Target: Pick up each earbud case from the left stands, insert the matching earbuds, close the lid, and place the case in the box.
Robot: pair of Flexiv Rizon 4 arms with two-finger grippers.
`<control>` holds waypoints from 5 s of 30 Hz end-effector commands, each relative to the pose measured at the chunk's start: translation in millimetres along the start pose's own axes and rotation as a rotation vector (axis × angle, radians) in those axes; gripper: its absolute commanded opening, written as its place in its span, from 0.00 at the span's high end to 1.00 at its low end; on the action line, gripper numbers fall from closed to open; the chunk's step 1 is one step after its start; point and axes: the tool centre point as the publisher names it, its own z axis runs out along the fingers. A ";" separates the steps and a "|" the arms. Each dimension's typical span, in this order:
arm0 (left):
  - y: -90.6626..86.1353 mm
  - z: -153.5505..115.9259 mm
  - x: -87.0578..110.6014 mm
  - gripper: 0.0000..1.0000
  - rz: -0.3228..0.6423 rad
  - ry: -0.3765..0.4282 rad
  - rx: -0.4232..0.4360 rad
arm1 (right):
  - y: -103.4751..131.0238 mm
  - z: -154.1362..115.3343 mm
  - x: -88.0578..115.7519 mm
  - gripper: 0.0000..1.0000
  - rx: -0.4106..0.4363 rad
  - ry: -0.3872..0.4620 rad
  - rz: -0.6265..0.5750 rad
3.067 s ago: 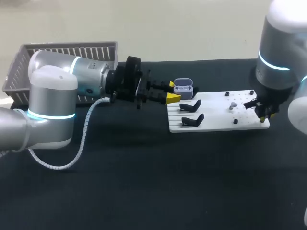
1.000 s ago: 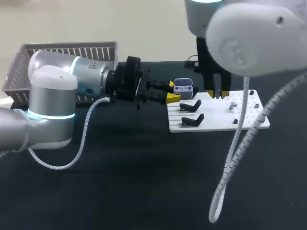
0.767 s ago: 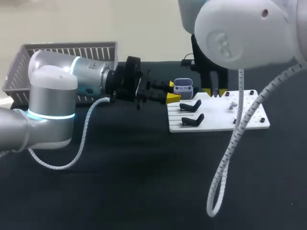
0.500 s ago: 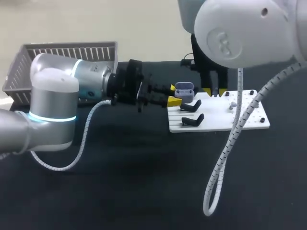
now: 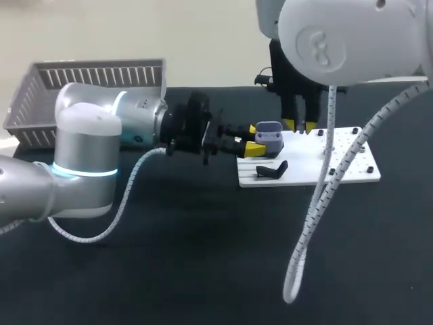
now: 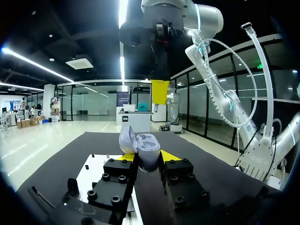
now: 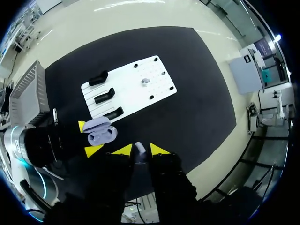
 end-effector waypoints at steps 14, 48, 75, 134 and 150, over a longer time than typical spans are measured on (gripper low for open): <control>0.3 14.0 2.8 1.00 0.007 0.003 0.014 | 10.4 5.2 -5.4 1.00 -0.003 0.063 0.145; 0.3 14.0 2.8 1.00 0.007 0.003 0.014 | 28.6 6.0 -12.3 1.00 0.032 0.122 0.461; 0.3 14.0 2.8 1.00 0.007 0.003 0.014 | 40.2 19.3 -8.4 1.00 0.057 0.094 0.428; 0.3 14.0 2.8 1.00 0.007 0.003 0.014 | 23.3 19.5 0.4 0.00 -0.044 0.128 0.405; 0.3 14.0 2.8 1.00 0.007 0.003 0.014 | -54.2 5.5 -6.8 0.00 -0.323 -0.103 0.238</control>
